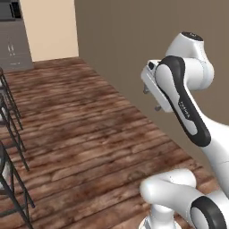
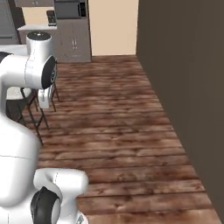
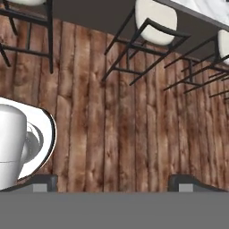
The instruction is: Organize the utensils by type. Pick up the wooden spoons from the counter and place them in the open cabinet. Then pick up the metallic utensils from the counter and place them in the open drawer.
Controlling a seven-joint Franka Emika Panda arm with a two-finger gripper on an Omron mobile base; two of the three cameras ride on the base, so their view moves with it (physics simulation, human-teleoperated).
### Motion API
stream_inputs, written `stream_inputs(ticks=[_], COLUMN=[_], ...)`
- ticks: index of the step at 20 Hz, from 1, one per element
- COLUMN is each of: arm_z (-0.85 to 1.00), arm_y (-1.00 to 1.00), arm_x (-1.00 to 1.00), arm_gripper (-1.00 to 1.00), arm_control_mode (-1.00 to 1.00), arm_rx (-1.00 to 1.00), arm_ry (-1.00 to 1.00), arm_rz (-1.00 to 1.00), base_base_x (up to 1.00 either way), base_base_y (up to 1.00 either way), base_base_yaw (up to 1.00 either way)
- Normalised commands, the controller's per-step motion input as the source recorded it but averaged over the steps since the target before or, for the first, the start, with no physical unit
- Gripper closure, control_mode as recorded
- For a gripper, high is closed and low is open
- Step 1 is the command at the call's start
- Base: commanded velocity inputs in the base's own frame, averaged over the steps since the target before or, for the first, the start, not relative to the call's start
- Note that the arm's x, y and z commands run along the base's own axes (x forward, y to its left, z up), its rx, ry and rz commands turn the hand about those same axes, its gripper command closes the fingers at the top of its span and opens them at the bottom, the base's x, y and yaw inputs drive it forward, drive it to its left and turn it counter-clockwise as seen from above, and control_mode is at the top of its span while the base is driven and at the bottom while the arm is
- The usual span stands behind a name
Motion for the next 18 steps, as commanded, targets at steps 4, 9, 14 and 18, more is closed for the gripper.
stream_inputs(ticks=[4,9,14,18], arm_z=[0.0,0.0,0.0,0.0], arm_y=[0.0,0.0,0.0,0.0], arm_x=[0.0,0.0,0.0,0.0], arm_gripper=[-1.0,-1.0,-1.0,-1.0], arm_control_mode=[1.0,1.0,1.0,1.0], arm_rx=[0.0,0.0,0.0,0.0], arm_ry=[0.0,0.0,0.0,0.0], arm_rz=[0.0,0.0,0.0,0.0], base_base_x=[1.0,1.0,0.91,0.81], base_base_y=[-0.09,-0.06,-0.01,0.0], base_base_yaw=[0.25,0.33,0.62,0.71])
